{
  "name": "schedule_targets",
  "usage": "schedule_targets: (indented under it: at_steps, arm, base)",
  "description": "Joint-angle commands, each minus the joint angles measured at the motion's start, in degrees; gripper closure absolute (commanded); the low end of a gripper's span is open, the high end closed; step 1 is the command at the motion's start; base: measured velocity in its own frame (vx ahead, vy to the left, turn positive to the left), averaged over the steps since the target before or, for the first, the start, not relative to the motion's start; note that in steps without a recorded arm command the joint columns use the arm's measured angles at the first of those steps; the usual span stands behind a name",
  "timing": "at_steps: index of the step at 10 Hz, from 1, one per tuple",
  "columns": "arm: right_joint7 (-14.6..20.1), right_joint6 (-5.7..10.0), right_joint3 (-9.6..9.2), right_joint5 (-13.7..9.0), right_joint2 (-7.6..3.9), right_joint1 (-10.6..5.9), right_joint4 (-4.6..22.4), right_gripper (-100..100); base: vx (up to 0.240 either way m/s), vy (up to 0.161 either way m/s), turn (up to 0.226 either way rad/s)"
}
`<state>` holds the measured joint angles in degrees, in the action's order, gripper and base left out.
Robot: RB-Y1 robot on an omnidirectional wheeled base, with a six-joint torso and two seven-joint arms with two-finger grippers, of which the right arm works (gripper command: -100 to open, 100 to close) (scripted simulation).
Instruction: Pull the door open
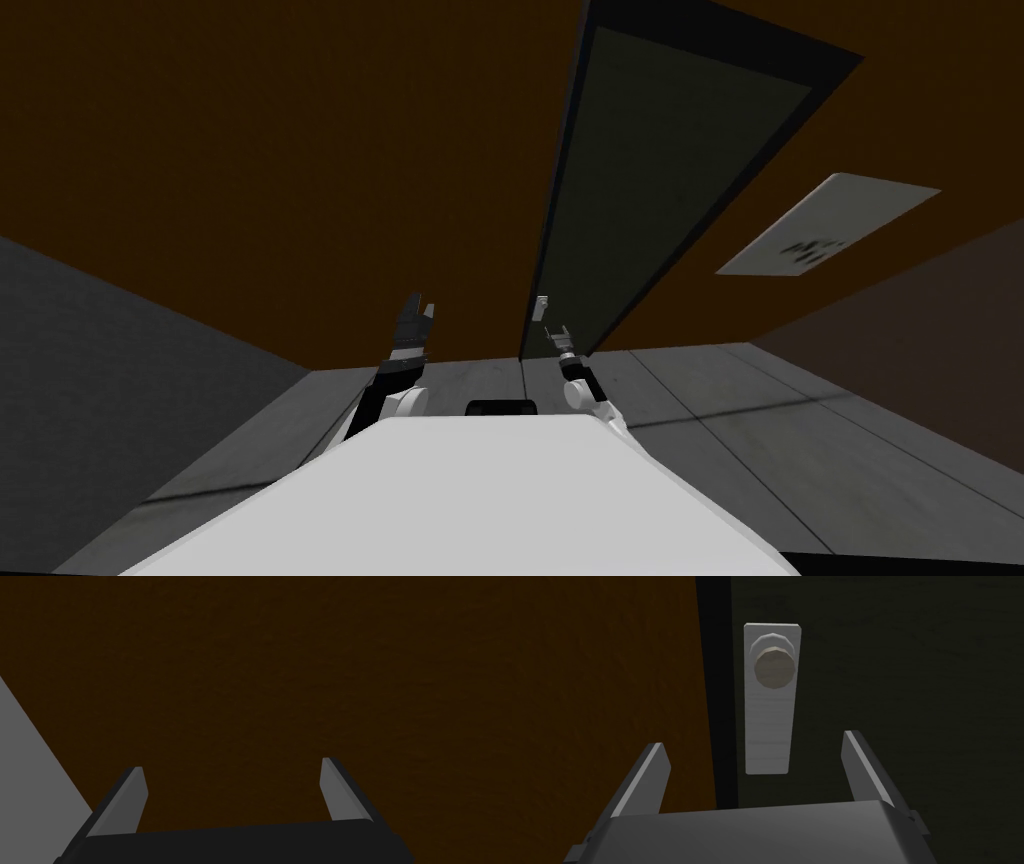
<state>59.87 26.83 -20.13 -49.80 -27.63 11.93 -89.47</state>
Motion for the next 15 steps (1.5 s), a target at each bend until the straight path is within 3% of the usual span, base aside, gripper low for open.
schedule_targets:
  at_steps: [1,4,5,10,11,13,14,15]
  arm:
    - [1.7,0.32,-0.56,-1.2,-0.78,-0.91,1.8,-100]
    - [4.8,0.32,-1.59,-4.3,-2.47,-2.10,4.7,-100]
    - [4.1,0.47,-1.48,-3.6,-2.12,-1.80,4.2,-100]
    - [5.8,1.18,3.11,-5.5,-2.69,-3.58,9.7,-100]
    - [5.8,1.18,3.11,-5.5,-2.69,-3.58,9.7,-100]
    - [6.6,1.57,5.51,-6.5,-2.95,-4.46,12.5,-100]
    - [6.8,1.67,6.19,-6.7,-3.03,-4.71,13.3,-100]
    - [6.5,1.64,5.70,-6.5,-2.85,-4.21,12.4,-100]
  base:
    - [0.072,-0.031,0.082]
    - [0.136,-0.043,0.092]
    - [0.063,-0.021,0.021]
    - [0.092,0.007,0.223]
    - [0.098,-0.010,0.112]
    - [0.130,-0.007,0.249]
    - [0.137,-0.041,0.188]
    - [0.056,-0.020,0.029]
